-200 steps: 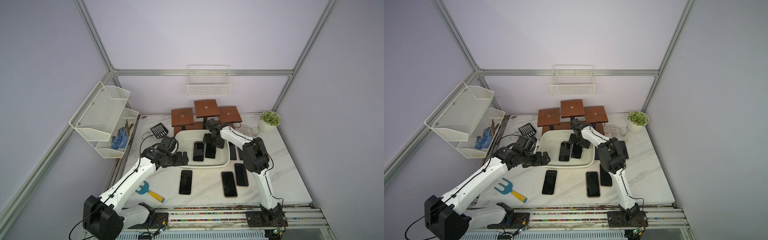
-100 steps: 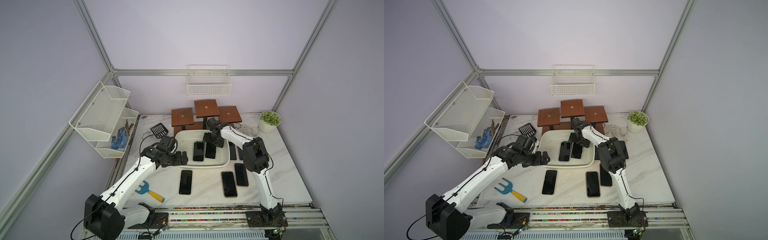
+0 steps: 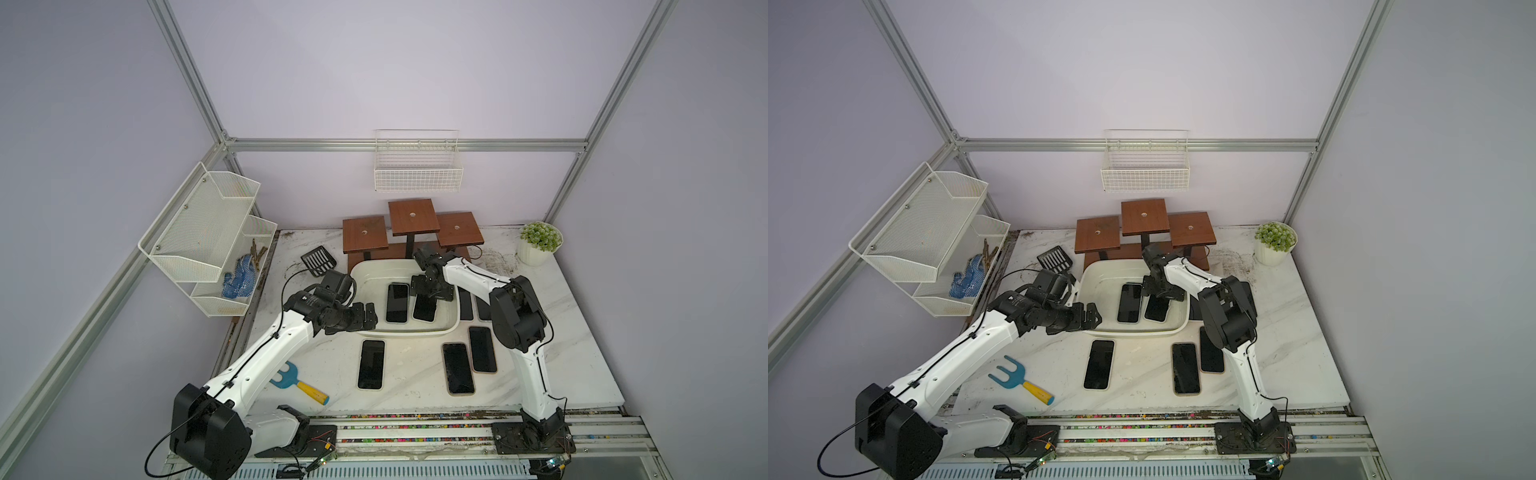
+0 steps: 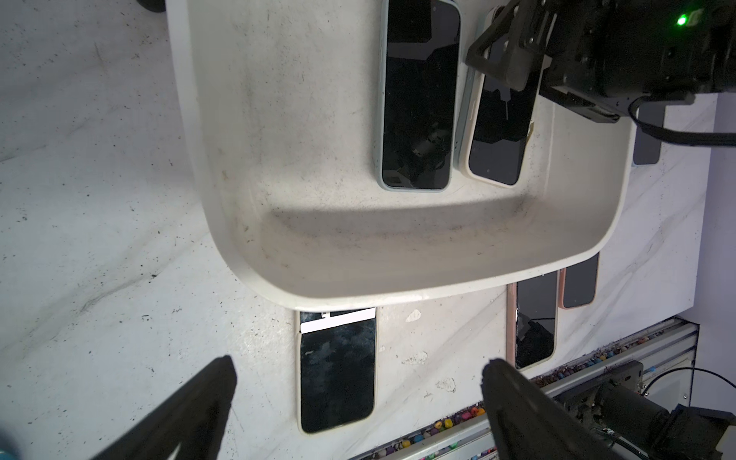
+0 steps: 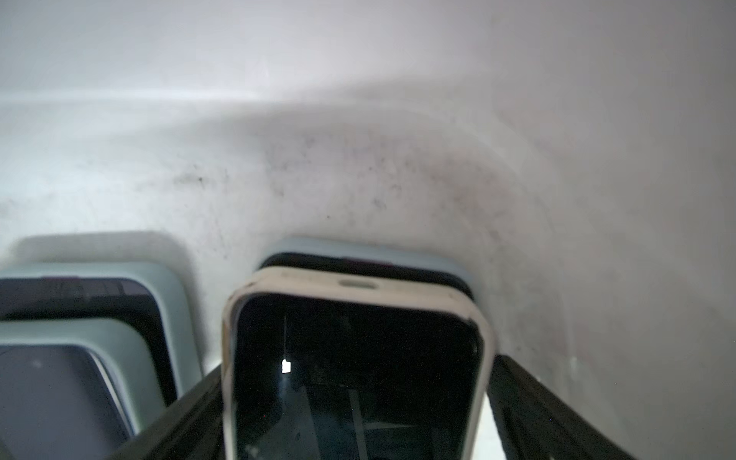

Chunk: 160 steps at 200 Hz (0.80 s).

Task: Take the phone out of the storage box
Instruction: Pick up the phone from the storage box.

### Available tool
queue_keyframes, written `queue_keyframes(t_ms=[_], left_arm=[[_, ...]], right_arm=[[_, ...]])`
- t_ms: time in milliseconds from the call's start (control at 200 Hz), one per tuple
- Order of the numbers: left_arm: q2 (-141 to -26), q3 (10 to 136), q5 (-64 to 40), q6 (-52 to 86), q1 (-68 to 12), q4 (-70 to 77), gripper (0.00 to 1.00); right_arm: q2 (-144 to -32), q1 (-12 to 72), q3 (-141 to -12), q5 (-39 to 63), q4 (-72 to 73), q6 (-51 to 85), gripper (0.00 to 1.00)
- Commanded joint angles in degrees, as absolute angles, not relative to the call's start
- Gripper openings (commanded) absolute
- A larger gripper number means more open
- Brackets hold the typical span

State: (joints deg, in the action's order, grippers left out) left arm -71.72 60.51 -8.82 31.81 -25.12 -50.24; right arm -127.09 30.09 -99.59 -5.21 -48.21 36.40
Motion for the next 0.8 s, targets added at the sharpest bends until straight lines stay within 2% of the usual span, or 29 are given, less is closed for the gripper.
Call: queue_keyframes(t_ms=[0,230,390,795], left_arm=[[-71.6,62.2,-9.9,30.5,-24.8,-48.4,1.0],[-71.5,62.1,-10.5,30.1,-24.8,-48.3,1.0],[-71.2,62.0,-11.2,29.7,-24.8,-48.4,1.0],[-70.0,62.1,-10.1,29.2,-24.6,-50.4,1.0]], right_arm=[[-128.8,31.6,-93.2,-0.9,-51.8,37.1,1.0],[-125.0,32.7,-87.2,0.5,-49.5,39.2,1.0],[-126.0,32.9,-87.5,-0.3,-49.3,38.3,0.99],[-129.6,32.9,-96.0,-4.9,-52.4,32.5,0.7]])
